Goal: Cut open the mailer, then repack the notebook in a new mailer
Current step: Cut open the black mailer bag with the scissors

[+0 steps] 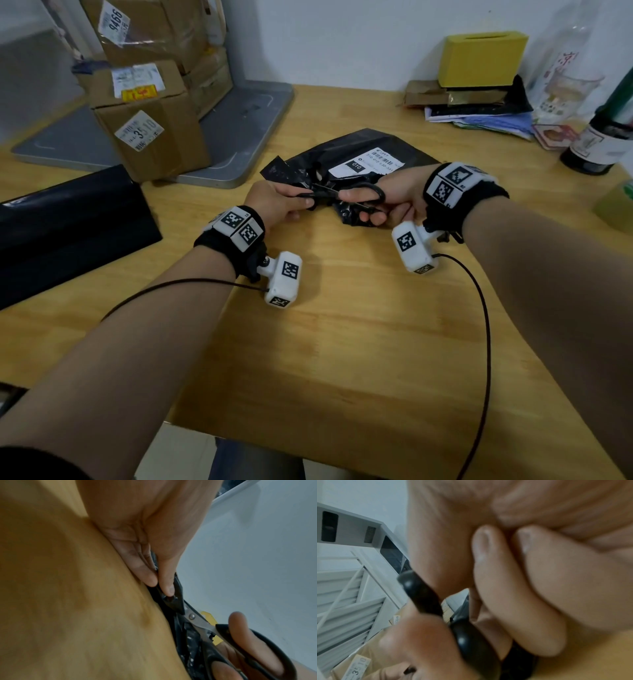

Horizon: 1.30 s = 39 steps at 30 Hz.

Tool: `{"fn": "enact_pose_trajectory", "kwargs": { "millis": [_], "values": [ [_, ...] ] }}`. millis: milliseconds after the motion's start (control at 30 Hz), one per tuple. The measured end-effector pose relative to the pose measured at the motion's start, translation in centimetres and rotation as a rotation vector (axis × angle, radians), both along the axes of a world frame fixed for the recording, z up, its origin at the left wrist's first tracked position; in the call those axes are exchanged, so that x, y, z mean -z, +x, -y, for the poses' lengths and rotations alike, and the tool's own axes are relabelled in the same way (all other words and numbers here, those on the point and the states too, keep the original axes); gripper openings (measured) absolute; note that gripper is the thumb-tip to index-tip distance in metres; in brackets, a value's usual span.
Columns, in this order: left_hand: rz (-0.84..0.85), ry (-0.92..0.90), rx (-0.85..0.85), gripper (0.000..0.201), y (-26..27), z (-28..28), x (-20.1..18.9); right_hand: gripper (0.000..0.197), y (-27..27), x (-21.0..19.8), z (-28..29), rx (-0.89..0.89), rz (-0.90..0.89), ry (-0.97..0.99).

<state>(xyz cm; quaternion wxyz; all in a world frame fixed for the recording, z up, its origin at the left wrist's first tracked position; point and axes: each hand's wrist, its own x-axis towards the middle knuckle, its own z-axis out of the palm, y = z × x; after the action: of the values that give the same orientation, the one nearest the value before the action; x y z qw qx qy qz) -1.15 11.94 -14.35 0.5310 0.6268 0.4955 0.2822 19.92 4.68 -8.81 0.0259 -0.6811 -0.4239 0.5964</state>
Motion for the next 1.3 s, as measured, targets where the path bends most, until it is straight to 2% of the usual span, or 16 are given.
{"fn": "enact_pose_trajectory", "kwargs": {
  "millis": [133,267,500,600,800,967,1133,1300],
  "values": [
    [-0.004,-0.031,0.041,0.024,-0.1,-0.1,-0.1,0.064,-0.3,-0.2,-0.1,0.006,0.039,0.01],
    [-0.008,-0.03,0.079,0.026,-0.1,-0.1,-0.2,0.077,-0.8,-0.8,-0.3,0.061,-0.006,-0.004],
    [0.026,-0.058,0.062,0.024,-0.4,-0.4,0.1,0.058,-1.5,-0.6,-0.4,0.022,0.02,0.021],
    [0.02,-0.061,0.069,0.026,-0.4,-0.5,0.1,0.059,-1.4,-0.6,-0.5,0.027,0.025,0.022],
    [-0.01,-0.051,0.101,0.026,-0.2,-0.3,-0.1,0.075,-2.1,-1.2,-0.7,0.078,0.015,0.013],
    [-0.013,-0.059,0.12,0.024,-0.3,-0.3,-0.2,0.068,-2.3,-0.7,-0.4,0.117,0.007,0.041],
    [-0.019,-0.052,0.118,0.028,-0.3,-0.5,0.0,0.057,-2.5,-0.7,0.0,0.044,0.017,0.055],
    [-0.023,-0.072,0.129,0.027,-0.6,-0.6,-0.1,0.058,-2.3,-0.5,-0.2,0.044,0.032,0.047]
  ]
}}
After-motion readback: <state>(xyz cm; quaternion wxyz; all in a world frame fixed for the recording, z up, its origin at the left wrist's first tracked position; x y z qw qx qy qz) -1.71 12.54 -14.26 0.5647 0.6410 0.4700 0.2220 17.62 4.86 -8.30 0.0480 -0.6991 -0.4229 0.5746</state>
